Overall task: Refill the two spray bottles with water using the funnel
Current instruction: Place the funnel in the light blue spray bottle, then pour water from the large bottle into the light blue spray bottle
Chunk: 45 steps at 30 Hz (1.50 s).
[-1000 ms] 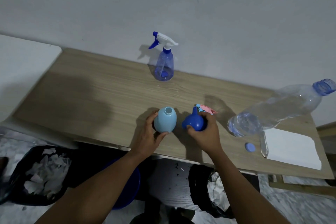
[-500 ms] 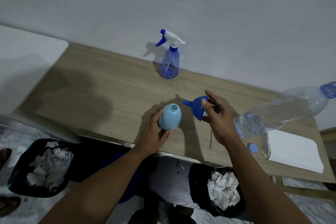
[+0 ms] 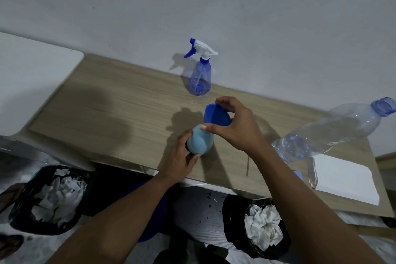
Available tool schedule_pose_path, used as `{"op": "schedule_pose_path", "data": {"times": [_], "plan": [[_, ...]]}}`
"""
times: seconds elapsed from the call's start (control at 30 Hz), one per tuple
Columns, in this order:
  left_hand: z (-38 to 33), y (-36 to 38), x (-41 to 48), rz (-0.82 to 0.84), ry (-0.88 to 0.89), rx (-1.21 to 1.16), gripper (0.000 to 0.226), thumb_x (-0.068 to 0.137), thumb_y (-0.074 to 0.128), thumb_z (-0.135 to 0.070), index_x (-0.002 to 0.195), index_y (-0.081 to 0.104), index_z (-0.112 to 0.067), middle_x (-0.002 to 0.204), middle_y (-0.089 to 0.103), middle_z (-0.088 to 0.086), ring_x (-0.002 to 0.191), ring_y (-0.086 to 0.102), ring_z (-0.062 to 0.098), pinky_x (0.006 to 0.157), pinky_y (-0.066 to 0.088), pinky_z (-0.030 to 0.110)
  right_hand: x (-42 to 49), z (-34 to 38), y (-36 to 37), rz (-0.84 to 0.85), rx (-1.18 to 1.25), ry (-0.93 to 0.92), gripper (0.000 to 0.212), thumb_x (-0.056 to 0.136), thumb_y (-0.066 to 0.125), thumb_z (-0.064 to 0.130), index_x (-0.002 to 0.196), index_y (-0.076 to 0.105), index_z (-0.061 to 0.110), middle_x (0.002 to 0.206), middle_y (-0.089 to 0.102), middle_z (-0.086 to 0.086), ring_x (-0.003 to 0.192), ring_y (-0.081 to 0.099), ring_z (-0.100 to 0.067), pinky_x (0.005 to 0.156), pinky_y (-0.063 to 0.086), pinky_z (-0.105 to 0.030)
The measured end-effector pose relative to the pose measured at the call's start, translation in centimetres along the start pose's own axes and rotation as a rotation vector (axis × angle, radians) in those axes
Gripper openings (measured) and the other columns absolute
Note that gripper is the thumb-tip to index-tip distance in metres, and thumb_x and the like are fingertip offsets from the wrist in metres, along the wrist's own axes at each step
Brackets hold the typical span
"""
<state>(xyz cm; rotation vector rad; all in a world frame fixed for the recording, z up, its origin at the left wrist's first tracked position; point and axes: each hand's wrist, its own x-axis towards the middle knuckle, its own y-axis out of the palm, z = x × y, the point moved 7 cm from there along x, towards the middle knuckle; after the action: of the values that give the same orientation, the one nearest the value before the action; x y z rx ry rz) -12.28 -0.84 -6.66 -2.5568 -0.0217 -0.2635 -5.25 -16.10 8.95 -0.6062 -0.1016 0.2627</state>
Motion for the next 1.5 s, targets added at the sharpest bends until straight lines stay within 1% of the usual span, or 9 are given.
{"op": "schedule_pose_path", "data": {"times": [0.5,0.63,0.73,0.8,0.9,1.0,1.07,1.23,1.5], "plan": [[-0.4,-0.6,-0.6,-0.01,-0.088,-0.128,0.063,0.091,0.07,-0.026,0.144,0.036,-0.026,0.141,0.047,0.0,0.12,0.051,-0.001,0.091,0.04,0.003,-0.4,-0.9,1.0,-0.04,-0.04,0.015,0.092,0.06,0.078,0.072,0.137,0.05,0.031,0.134,0.057,0.015,0.12,0.052,-0.005,0.092,0.05,-0.026],[-1.3,-1.6,-0.4,-0.117,-0.169,-0.313,0.077,0.084,0.078,-0.026,0.136,0.03,-0.057,0.138,0.049,-0.003,0.119,0.055,-0.002,0.094,0.055,0.029,-3.2,-3.5,-2.4,-0.36,0.104,0.055,0.05,0.084,0.075,0.048,0.125,0.059,0.025,0.119,0.062,0.013,0.106,0.06,-0.006,0.08,0.056,-0.03],[-2.5,-2.8,0.3,-0.177,-0.143,-0.327,0.086,0.074,0.08,-0.043,0.144,0.031,-0.047,0.145,0.046,-0.002,0.126,0.053,0.011,0.096,0.053,0.043,-7.4,-6.8,-6.2,-0.708,0.182,0.149,0.022,0.091,0.072,0.024,0.109,0.06,0.018,0.103,0.065,0.001,0.093,0.065,-0.017,0.079,0.057,-0.041],[-3.7,-3.7,1.0,-0.202,-0.059,-0.313,0.091,0.074,0.08,-0.045,0.148,0.031,-0.029,0.146,0.046,-0.008,0.128,0.052,0.016,0.101,0.049,0.044,-10.5,-9.0,-8.8,-0.941,0.202,0.212,0.023,0.091,0.072,0.022,0.106,0.056,0.015,0.099,0.061,-0.004,0.087,0.06,-0.019,0.081,0.054,-0.049],[-5.5,-4.8,1.8,-0.228,0.016,-0.287,0.088,0.074,0.078,-0.055,0.147,0.031,-0.039,0.142,0.044,-0.025,0.128,0.051,0.012,0.103,0.043,0.032,-13.6,-11.6,-12.7,-1.176,0.243,0.292,0.063,0.081,0.08,0.038,0.126,0.046,0.01,0.113,0.051,-0.008,0.1,0.054,-0.028,0.092,0.049,-0.048],[-6.9,-5.4,2.6,-0.205,0.03,-0.27,0.081,0.073,0.078,-0.053,0.14,0.032,-0.052,0.14,0.047,-0.024,0.128,0.051,0.008,0.103,0.041,0.027,-12.6,-12.7,-16.4,-1.073,0.212,0.35,0.106,0.069,0.086,0.05,0.151,0.028,0.016,0.144,0.038,-0.008,0.129,0.044,-0.025,0.11,0.043,-0.043],[-7.7,-5.7,2.8,-0.187,0.037,-0.242,0.073,0.074,0.077,-0.054,0.135,0.038,-0.05,0.136,0.052,-0.023,0.127,0.053,0.007,0.102,0.041,0.024,-10.9,-12.3,-18.0,-0.929,0.192,0.304,0.111,0.069,0.09,0.043,0.155,0.023,0.02,0.154,0.033,-0.007,0.138,0.039,-0.021,0.115,0.037,-0.036],[-8.4,-6.2,2.8,-0.162,0.023,-0.206,0.071,0.072,0.077,-0.058,0.133,0.047,-0.038,0.131,0.058,-0.018,0.123,0.055,0.003,0.1,0.044,0.026,-8.9,-12.2,-19.2,-0.829,0.25,0.237,0.089,0.064,0.093,0.036,0.137,0.044,0.021,0.125,0.063,-0.006,0.116,0.063,-0.02,0.105,0.049,-0.048],[-8.6,-6.3,3.2,-0.137,-0.027,-0.17,0.08,0.067,0.076,-0.063,0.134,0.053,-0.026,0.127,0.062,-0.011,0.118,0.056,0.006,0.097,0.044,0.026,-10.0,-5.8,-18.1,-0.776,0.163,-0.057,0.093,0.069,0.092,0.026,0.139,0.03,0.023,0.111,0.062,0.008,0.108,0.065,-0.015,0.1,0.053,-0.04]]}}
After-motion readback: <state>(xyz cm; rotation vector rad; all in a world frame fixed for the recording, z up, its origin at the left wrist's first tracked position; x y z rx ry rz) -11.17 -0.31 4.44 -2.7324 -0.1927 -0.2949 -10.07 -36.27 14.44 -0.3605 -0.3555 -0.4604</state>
